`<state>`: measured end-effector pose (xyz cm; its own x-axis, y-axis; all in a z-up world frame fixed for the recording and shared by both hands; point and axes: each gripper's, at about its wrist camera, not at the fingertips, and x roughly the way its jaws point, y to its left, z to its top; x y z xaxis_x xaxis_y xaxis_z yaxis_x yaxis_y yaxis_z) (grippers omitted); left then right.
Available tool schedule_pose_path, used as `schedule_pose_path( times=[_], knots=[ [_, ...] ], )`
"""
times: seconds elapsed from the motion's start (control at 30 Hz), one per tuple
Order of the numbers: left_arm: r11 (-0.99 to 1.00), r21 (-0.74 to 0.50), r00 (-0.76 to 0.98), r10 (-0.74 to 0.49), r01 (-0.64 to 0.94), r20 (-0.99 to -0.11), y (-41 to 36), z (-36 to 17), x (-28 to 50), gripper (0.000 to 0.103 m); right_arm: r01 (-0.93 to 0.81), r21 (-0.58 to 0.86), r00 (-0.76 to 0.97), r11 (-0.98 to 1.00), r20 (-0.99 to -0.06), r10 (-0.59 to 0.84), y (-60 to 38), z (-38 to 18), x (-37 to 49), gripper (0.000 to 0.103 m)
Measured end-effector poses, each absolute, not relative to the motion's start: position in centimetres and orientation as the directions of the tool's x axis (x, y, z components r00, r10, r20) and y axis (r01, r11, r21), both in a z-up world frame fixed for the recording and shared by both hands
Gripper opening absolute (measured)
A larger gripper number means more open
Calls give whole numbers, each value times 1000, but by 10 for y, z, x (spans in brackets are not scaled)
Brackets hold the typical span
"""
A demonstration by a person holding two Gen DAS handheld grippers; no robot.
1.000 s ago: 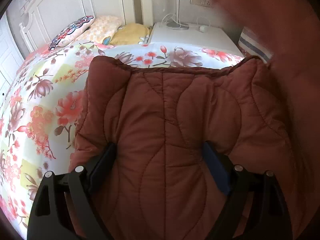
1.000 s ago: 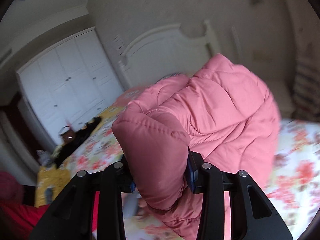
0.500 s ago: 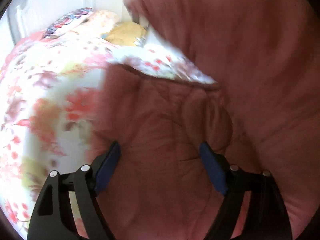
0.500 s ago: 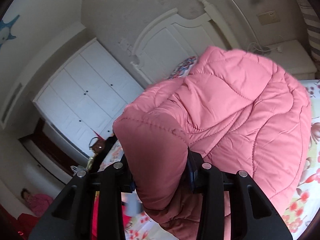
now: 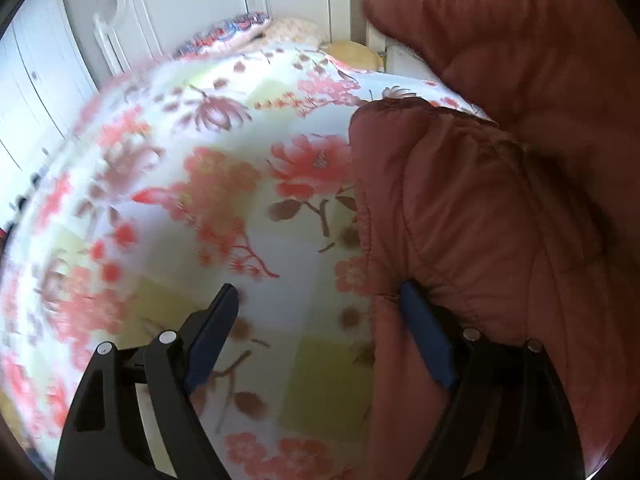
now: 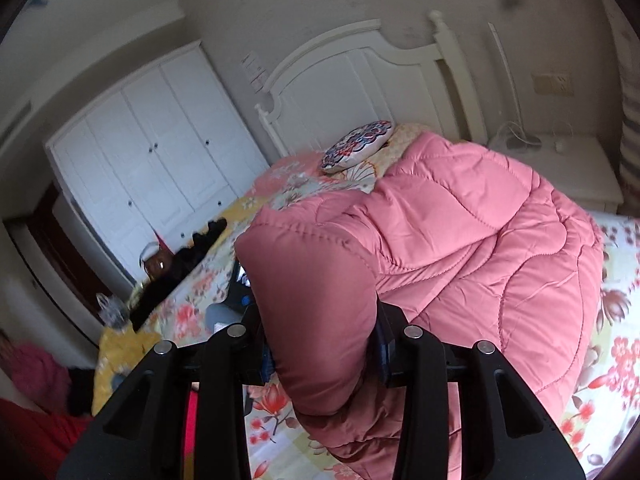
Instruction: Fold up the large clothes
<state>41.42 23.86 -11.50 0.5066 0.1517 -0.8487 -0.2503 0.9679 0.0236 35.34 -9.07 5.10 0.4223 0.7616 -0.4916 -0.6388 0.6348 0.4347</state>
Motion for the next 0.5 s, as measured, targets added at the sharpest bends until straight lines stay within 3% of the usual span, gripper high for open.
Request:
schedule_pose_path(
  times=[0.37, 0.43, 0.5],
  knots=[
    [972, -80, 507, 43, -219, -861, 268, -121, 422, 84, -693, 498, 165, 522, -594, 787, -20, -19, 368, 38],
    [973, -73, 497, 46, -219, -867, 279, -116, 418, 83, -681, 511, 148, 524, -605, 782, -23, -27, 368, 38],
    [967, 1, 490, 130, -254, -862, 291, -106, 411, 80, -692, 473, 153, 546, -643, 751, -19, -32, 365, 38]
  ],
)
